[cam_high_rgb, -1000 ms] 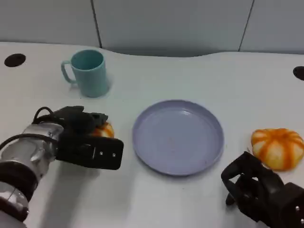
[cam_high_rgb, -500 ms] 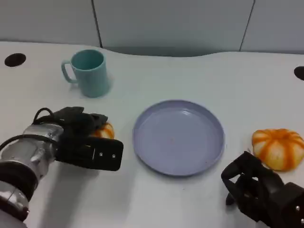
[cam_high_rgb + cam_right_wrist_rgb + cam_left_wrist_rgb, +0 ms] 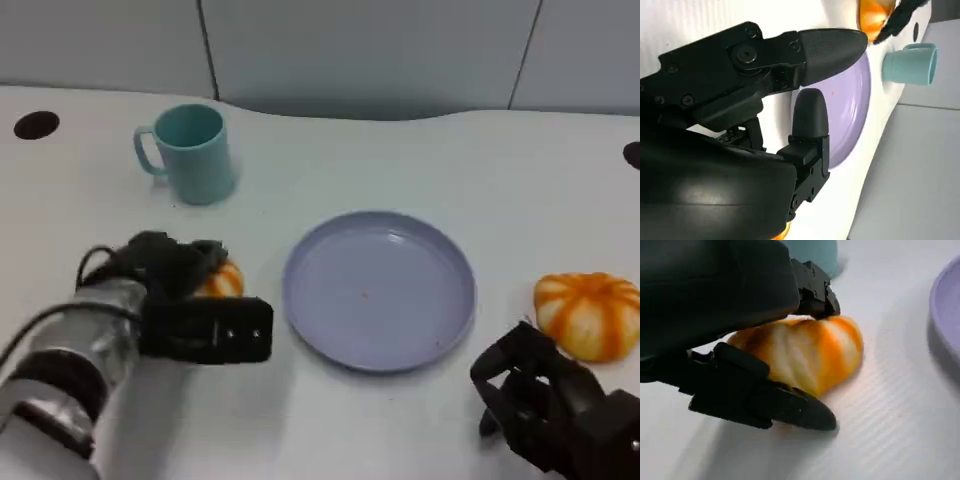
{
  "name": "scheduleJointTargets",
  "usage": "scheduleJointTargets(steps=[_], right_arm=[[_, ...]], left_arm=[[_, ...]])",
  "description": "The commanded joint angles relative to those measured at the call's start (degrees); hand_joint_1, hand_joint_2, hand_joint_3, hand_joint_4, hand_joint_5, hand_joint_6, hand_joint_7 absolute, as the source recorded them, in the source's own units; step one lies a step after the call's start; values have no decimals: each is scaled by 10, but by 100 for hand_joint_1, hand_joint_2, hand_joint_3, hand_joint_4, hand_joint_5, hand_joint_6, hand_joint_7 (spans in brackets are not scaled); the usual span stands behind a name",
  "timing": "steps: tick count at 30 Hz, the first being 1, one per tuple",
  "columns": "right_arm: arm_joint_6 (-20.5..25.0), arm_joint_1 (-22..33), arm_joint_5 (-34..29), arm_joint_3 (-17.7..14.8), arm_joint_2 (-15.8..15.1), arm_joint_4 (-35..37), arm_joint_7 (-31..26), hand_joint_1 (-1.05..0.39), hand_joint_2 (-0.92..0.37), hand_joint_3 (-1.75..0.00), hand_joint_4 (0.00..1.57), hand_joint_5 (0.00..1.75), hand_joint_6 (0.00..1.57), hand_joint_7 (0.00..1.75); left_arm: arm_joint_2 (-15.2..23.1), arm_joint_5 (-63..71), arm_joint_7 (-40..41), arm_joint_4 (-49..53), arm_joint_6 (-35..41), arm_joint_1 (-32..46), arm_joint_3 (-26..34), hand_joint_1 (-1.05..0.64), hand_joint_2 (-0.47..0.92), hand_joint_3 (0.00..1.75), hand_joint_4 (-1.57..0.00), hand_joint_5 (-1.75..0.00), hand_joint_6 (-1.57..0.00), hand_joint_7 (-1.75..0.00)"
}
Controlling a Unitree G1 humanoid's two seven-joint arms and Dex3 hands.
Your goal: Grasp the bread from the table and place it into the plate.
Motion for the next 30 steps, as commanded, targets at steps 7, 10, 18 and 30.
scheduleJointTargets(steps=[7,10,18,30], right_arm=[[5,-3,1,-8,-8,-4,0,-27,-92,-35,59,175,37,175],[11,-2,-4,-6,-10,-9,-2,-28,-92,-35,59,175,37,175],[15,-3,-3,-7,-8,-9,-5,-28,-92,-34,57,175,37,175],[17,-10,-4,-6,-9,-4,-6,-27,-92,-35,58,175,37,175]], left_arm=[[-9,-2,46,44,-12,6,-18,-18,83,1,-43,-174,-26,-172],[-8,-2,76,46,-20,10,-20,-13,86,1,-55,-175,-35,-174],[-10,-38,89,48,-30,16,5,-12,92,13,-65,-175,-45,-175],[31,-146,89,8,-169,41,102,-13,89,12,-72,-175,-48,-175]])
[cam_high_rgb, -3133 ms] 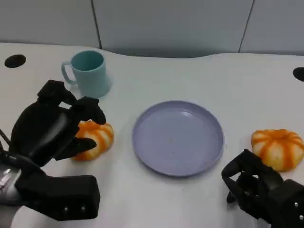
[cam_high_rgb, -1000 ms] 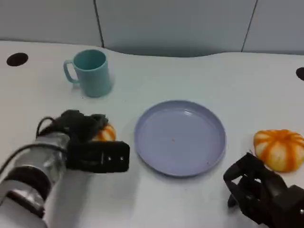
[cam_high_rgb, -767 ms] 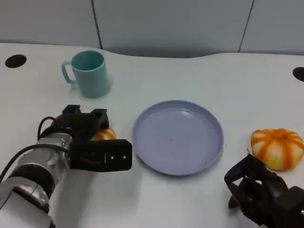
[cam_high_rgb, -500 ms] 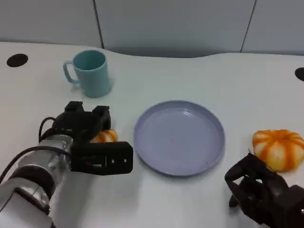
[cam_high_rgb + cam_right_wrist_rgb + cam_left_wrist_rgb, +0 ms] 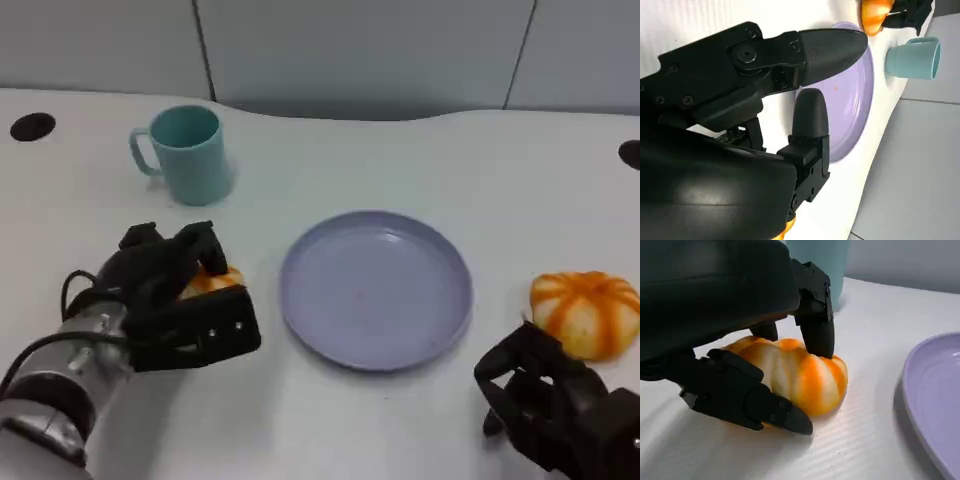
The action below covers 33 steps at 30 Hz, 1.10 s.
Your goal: Grasp the bread from the table and place it into the plate.
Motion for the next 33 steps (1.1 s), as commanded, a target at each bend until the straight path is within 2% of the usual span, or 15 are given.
scheduleJointTargets(steps=[1,5,11,17,20,25,29,33], right_arm=[[6,-8,1,-5,-5,2,-1,-27,-92,-35,58,175,37,175],[4,-10,4,-5,-4,6,-1,-27,-92,-35,59,175,37,175],[-1,-12,4,-3,-5,10,1,-29,-92,-35,60,175,37,175],[-4,-13,5,-3,-5,11,4,-28,-92,-35,60,175,37,175],[-4,-15,11,-5,-3,15,8,-28,-92,-35,61,175,37,175],[-8,-16,9,-5,-2,19,3,-28,-92,-34,62,175,38,175],[-7,-17,9,-5,-2,20,4,-28,-92,-34,62,175,38,175],[-22,-24,2,-5,-7,36,3,-30,-92,-34,63,175,39,175]], left_arm=[[24,-49,-12,-27,-56,14,45,-13,89,12,-73,-175,-49,-175],[25,-78,-29,-44,-76,22,70,-11,87,9,-78,-175,-57,-175],[15,-208,-129,-127,-121,62,161,-5,86,8,-80,-175,-60,-175],[-9,-302,-221,-263,-86,114,205,-9,86,8,-82,-175,-56,-175],[-22,-318,-244,-325,-72,130,205,-9,85,8,-82,-175,-57,-175],[-47,-314,-270,-372,-60,127,187,-10,85,8,-83,-175,-62,-175],[-55,-306,-272,-383,-53,124,183,-10,84,9,-83,-175,-64,-175],[-101,-263,-271,-351,-40,74,137,-15,83,9,-90,-175,-71,-175]])
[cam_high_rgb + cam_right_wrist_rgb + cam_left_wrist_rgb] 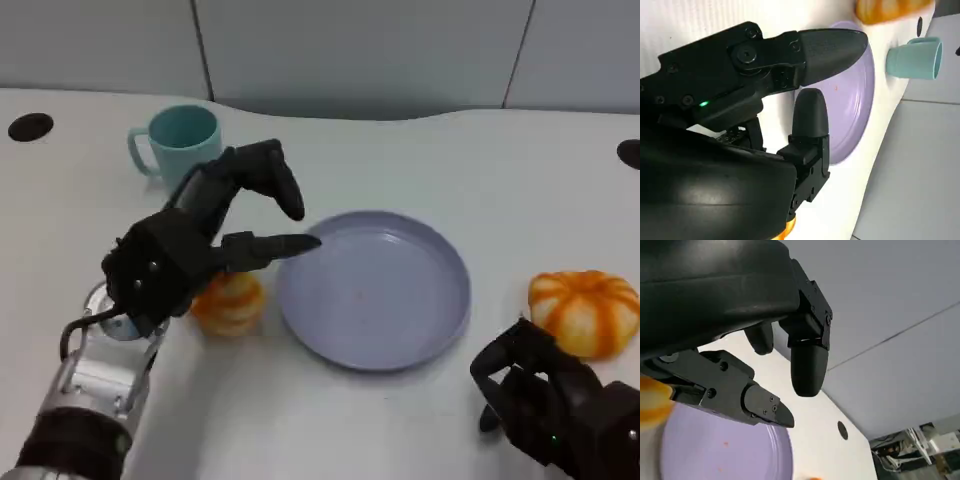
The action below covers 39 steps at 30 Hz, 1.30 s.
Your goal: Grasp the bread from the table and place it into the plate.
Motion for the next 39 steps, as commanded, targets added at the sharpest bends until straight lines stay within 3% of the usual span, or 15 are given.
scheduleJointTargets(steps=[1,6,13,17,22,23,24,25,26,28,30,32,33,35,39], right_arm=[[-14,-8,-5,-3,-7,11,-3,-31,-92,-34,63,175,39,175],[-18,-6,-6,-1,-5,11,-7,-30,-92,-35,61,175,39,175],[-7,-3,4,-3,0,3,-4,-28,-92,-34,60,175,38,175],[-12,-4,2,-3,-3,6,-1,-28,-92,-34,62,175,39,175],[-11,-7,1,-6,-7,9,1,-28,-92,-35,61,175,39,175],[-12,-6,2,-6,-6,9,1,-28,-92,-35,61,175,39,175],[-13,-6,3,-7,-5,9,0,-28,-92,-35,61,175,39,175],[-11,-5,4,-7,-5,8,0,-28,-92,-34,61,175,39,175],[-7,-3,2,-6,-6,5,-1,-28,-92,-35,60,175,38,175],[-2,-2,-1,-5,-6,1,-2,-28,-92,-35,60,175,37,175],[-2,-2,4,-6,-6,1,2,-29,-92,-35,60,175,37,175],[-4,-2,6,-6,-7,1,7,-30,-92,-35,60,175,38,175],[-3,-1,6,-6,-7,0,7,-30,-92,-35,60,175,38,175],[-6,-1,4,-6,-7,-1,7,-30,-92,-35,61,175,38,175],[-9,1,2,-5,-6,-1,6,-29,-92,-35,61,175,38,175]], left_arm=[[-33,42,1,33,7,-55,-38,-15,83,9,-91,-175,-72,-175],[-55,66,13,91,-6,-84,-50,-11,80,11,-97,-175,-78,-175],[-48,83,27,135,-44,-93,-46,-10,79,15,-97,-175,-78,-175],[-30,82,27,120,-43,-80,-39,-11,78,19,-85,-175,-65,-175],[5,77,8,63,-27,-50,-32,-21,77,16,-54,-175,-29,-175],[24,103,27,44,-37,-40,-38,-24,77,15,-48,-171,-26,-166],[37,123,42,30,-43,-33,-42,-31,78,10,-37,-164,-27,-141],[55,154,62,9,-46,-24,-48,-34,79,7,-31,-160,-28,-126],[71,182,76,-14,-43,-15,-53,-41,82,3,-24,-146,-31,-95],[85,209,88,-40,-33,-5,-58,-47,85,1,-19,-131,-41,-57],[108,245,89,-83,-13,9,-64,-48,85,0,-18,-128,-43,-47],[143,287,71,-150,23,28,-71,-60,89,0,-12,-72,-37,-17],[161,300,42,-186,52,38,-74,-62,90,0,-12,-60,-37,-10],[189,323,-21,-249,108,54,-80,-73,91,1,-3,-33,-21,-3],[226,335,-95,-320,172,81,-83,-82,88,0,0,-14,-16,-1]])
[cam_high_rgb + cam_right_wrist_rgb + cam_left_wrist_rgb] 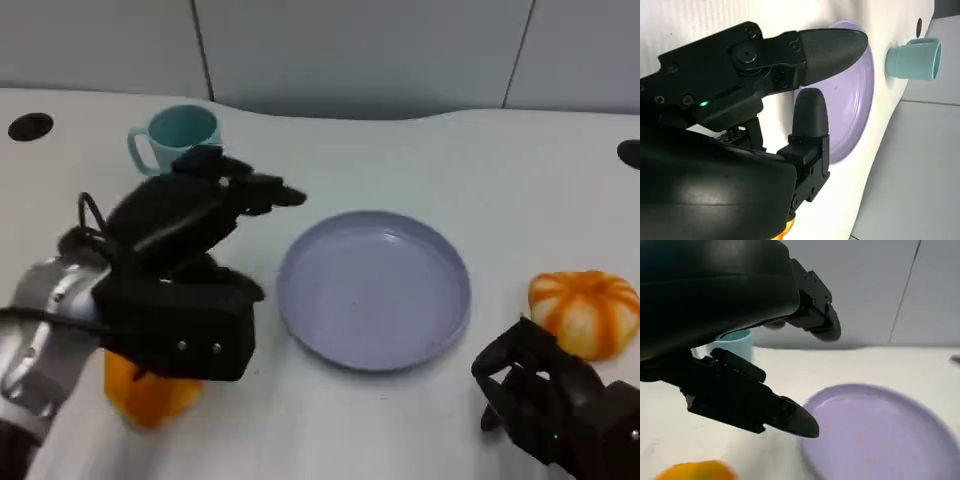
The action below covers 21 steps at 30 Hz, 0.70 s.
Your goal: Grasp the bread from the table and place it into the plate.
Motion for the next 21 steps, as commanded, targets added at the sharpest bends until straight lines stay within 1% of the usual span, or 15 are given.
scheduleJointTargets(steps=[1,2,5,8,13,15,21], right_arm=[[-5,3,2,-3,-5,-4,0,-29,-92,-35,61,175,38,175],[-5,3,2,-3,-5,-4,0,-28,-92,-35,61,175,38,175],[5,4,1,-2,-3,-11,-2,-29,-92,-34,63,175,38,175],[5,5,-1,-1,-3,-13,-3,-30,-92,-34,64,175,38,175],[-3,8,1,-1,1,-11,-6,-29,-92,-33,65,175,39,175],[-4,10,-2,1,-1,-14,-5,-29,-92,-34,65,175,39,175],[-2,12,-3,3,-2,-17,-4,-30,-92,-34,65,175,39,175]], left_arm=[[36,9,-60,-58,50,28,-5,-83,88,0,0,-13,-16,-1],[37,9,-62,-63,55,30,-5,-83,88,0,0,-12,-16,-1],[72,-6,-119,-95,84,58,4,-88,88,0,0,-3,-13,-1],[89,-14,-150,-113,105,73,7,-88,88,0,0,0,-12,-1],[108,-15,-180,-120,125,85,3,-88,86,0,0,0,-13,-1],[115,-11,-202,-123,146,90,-2,-87,85,0,0,0,-11,0],[120,-10,-219,-127,164,92,-7,-85,85,0,0,0,-10,0]])
